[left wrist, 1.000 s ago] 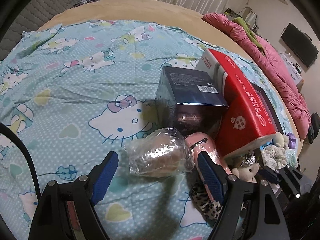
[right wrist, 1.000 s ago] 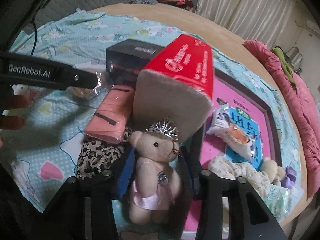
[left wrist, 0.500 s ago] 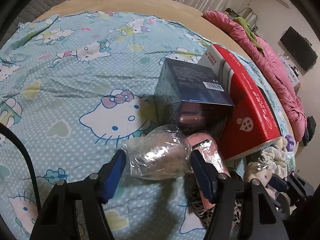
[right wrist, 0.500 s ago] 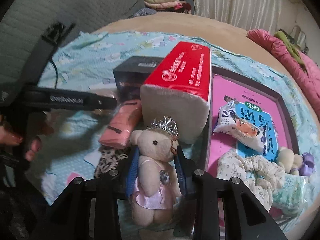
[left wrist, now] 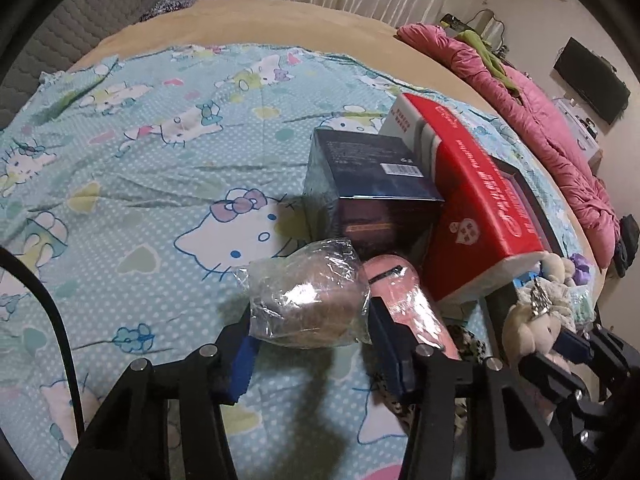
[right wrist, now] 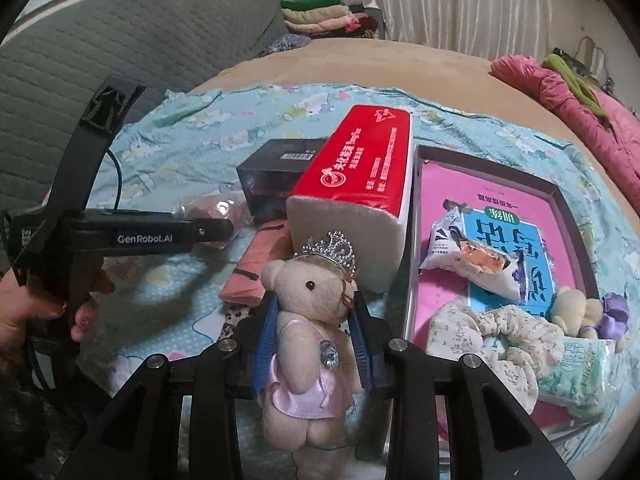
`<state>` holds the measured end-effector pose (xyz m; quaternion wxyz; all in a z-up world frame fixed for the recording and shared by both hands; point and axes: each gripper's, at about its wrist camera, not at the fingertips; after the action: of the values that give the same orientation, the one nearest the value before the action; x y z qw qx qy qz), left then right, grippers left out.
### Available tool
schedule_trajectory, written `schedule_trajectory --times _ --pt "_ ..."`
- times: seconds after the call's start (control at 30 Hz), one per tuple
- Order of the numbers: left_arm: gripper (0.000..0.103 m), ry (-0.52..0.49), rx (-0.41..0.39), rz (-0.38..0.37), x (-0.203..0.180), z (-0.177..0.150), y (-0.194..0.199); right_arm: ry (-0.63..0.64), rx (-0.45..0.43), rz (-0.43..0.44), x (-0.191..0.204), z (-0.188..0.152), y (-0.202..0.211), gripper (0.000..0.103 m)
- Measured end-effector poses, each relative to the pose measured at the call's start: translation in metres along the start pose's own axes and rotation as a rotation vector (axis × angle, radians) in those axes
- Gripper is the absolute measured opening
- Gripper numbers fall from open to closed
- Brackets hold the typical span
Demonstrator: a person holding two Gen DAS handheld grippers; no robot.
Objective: Organize soft objects
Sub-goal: 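Close left tool on clear plastic bag while right tool grips crowned teddy bear, then carry plastic bag with left tool onto pink box while right tool carries teddy there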
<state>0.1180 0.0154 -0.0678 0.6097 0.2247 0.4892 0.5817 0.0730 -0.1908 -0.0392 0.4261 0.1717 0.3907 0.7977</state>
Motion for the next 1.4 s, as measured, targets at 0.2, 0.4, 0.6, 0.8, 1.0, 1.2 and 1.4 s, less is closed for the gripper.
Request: schedule_trajectory --times 0.2,0.4,0.6,0.8,1.0,1.2,1.4 --pt "0.052 -0.043 -0.047 0.022 -0.012 -0.007 0.027 -0.018 -0.033 0.011 -0.002 0.001 0.013 0.036" --pt "0.052 -0.067 -0.074 0.026 -0.023 -0.008 0.046 -0.027 -0.074 0.013 -0.004 0.003 0.029 0.036" --pt "0.052 -0.096 -0.105 0.030 -0.038 -0.007 0.065 -0.039 -0.113 0.013 -0.007 0.004 0.043 0.036" --pt "0.052 -0.125 -0.122 0.032 -0.052 -0.011 0.079 -0.062 -0.152 0.013 -0.013 0.004 0.057 0.036" --pt "0.052 -0.158 -0.142 0.033 -0.070 -0.013 0.091 -0.086 -0.190 0.009 -0.022 0.002 0.070 0.036" --pt "0.052 -0.192 -0.157 0.033 -0.088 -0.015 0.099 -0.120 -0.222 0.002 -0.034 -0.001 0.083 0.036" --pt "0.052 -0.228 -0.162 0.026 -0.107 -0.018 0.103 -0.160 -0.248 -0.010 -0.047 -0.006 0.093 0.036"
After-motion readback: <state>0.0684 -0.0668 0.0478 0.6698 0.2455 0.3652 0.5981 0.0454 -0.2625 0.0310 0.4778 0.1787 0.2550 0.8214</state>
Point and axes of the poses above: each gripper's, at about its wrist camera, not at the fingertips, and y roughly against the way its jaws point, x to its left, z to its top, and after that the axes turned 12 degrees about y, right-handed
